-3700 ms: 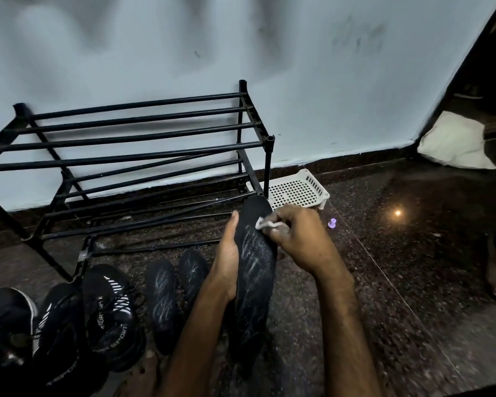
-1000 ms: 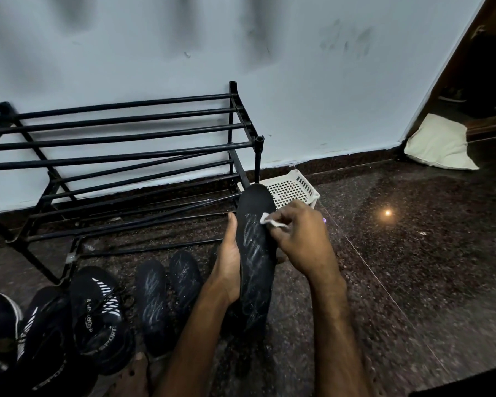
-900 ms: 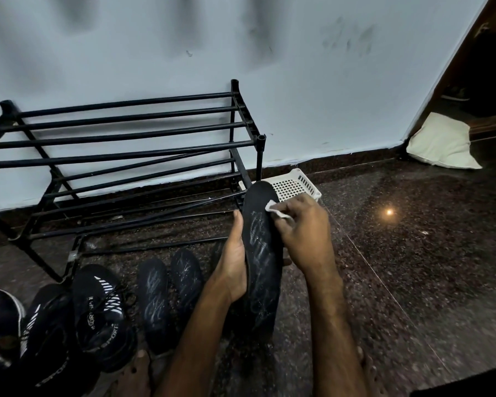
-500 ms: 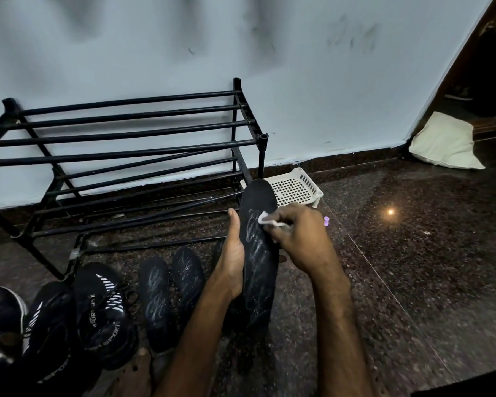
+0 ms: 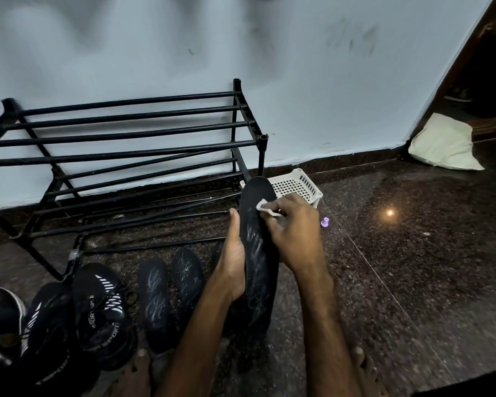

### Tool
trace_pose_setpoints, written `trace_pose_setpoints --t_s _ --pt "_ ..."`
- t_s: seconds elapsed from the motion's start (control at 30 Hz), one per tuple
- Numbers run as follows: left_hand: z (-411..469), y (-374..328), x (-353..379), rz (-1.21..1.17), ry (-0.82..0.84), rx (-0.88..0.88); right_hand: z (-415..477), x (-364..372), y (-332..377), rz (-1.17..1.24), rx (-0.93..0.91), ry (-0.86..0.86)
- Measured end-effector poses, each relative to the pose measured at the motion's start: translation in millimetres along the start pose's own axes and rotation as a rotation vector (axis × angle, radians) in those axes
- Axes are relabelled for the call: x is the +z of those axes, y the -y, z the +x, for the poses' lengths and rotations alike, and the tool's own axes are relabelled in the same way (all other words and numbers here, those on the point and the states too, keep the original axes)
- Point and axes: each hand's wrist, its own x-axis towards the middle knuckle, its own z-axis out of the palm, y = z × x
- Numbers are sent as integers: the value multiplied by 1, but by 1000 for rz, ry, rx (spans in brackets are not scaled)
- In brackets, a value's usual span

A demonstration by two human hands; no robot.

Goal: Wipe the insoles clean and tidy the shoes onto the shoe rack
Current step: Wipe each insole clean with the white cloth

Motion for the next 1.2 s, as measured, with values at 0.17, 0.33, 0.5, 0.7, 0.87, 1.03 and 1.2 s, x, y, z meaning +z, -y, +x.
trace_pose_setpoints --t_s 0.17,0.33,0.5,0.7,0.87,1.03,1.2 --pt "-2 -2 -3 -28 36 -8 -2 0 -1 30 -10 160" --pt "1 1 -2 20 20 6 2 2 5 64 -45 70" --pt "5 2 -14 36 -8 -16 0 -5 -3 -29 24 97" --pt "3 1 -7 -25 -24 -23 1 -3 7 79 -60 259" --pt "6 2 -12 49 -20 -38 3 -5 0 -44 70 -43" --pt "-1 -5 -7 -15 14 -65 2 -8 4 26 -8 282" --pt "-2 -9 -7 15 5 -24 7 -11 -5 -94 48 11"
